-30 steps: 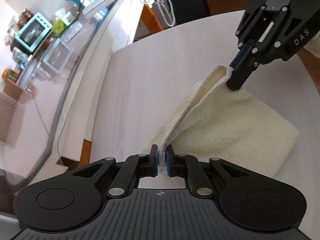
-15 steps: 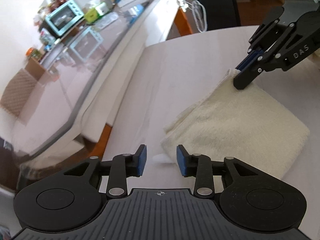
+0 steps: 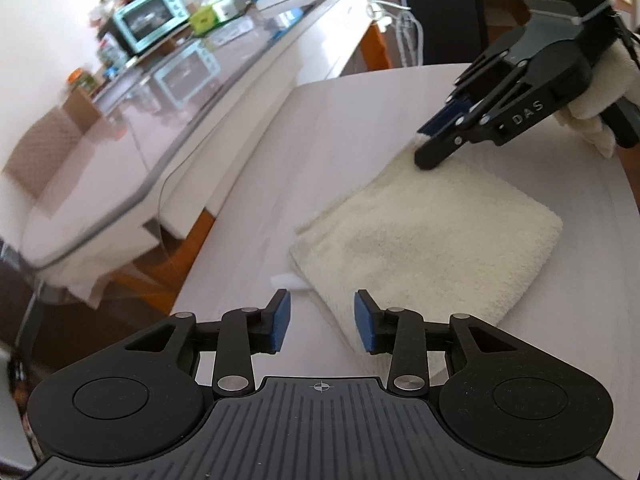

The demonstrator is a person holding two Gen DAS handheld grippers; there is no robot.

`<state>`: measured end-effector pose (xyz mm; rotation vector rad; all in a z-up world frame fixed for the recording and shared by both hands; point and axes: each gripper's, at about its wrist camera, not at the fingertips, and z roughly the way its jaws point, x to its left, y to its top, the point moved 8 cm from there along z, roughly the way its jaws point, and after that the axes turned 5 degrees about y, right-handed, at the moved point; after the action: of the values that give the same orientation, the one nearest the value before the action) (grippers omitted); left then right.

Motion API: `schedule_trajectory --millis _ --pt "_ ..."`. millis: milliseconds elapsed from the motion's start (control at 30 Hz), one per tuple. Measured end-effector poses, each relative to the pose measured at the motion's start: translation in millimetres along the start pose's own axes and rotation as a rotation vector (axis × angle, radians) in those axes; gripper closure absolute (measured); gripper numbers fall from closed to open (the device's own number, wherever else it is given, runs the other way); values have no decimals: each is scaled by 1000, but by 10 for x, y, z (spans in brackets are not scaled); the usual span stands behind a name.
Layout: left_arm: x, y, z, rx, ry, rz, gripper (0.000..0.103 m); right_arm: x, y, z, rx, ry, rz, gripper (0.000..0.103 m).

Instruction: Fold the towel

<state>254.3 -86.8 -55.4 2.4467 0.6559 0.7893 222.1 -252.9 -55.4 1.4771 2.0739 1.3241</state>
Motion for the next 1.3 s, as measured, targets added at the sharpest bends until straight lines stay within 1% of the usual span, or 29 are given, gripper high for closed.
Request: schedule_trajectory --millis 100,167,300,467,533,667,733,767,900,1100,1233,1300 --pt "25 -57 -42 -6 10 -70 63 23 32 -77 -18 -2 0 74" --pt "11 -115 -66 -3 15 -96 63 48 44 -105 -22 0 -1 68" --pt "-42 -179 -96 1 34 -115 63 124 -37 -209 -9 -11 -18 67" --pt "-103 -241 -141 -3 53 -169 63 222 -166 -299 8 -35 -53 66" --pt "-132 -262 -165 -6 60 -186 63 262 -197 -297 16 -40 -72 66" --pt "-158 -320 -225 5 72 -262 63 397 -216 -248 26 -57 -164 66" --pt "-159 -343 -229 14 81 -284 62 444 -218 -212 32 -66 -197 65" --pt "-156 -363 -242 31 100 -312 59 468 -227 -197 35 -77 -220 65" --pt "-171 -418 -296 71 151 -392 55 555 -269 -155 43 -93 -266 65" --pt "-157 -468 -310 87 199 -455 46 585 -284 -132 54 -105 -287 65" --pt "-125 -505 -320 96 233 -496 35 581 -282 -115 60 -114 -304 64" --pt "-110 -529 -323 98 237 -519 34 576 -280 -105 60 -116 -305 64"
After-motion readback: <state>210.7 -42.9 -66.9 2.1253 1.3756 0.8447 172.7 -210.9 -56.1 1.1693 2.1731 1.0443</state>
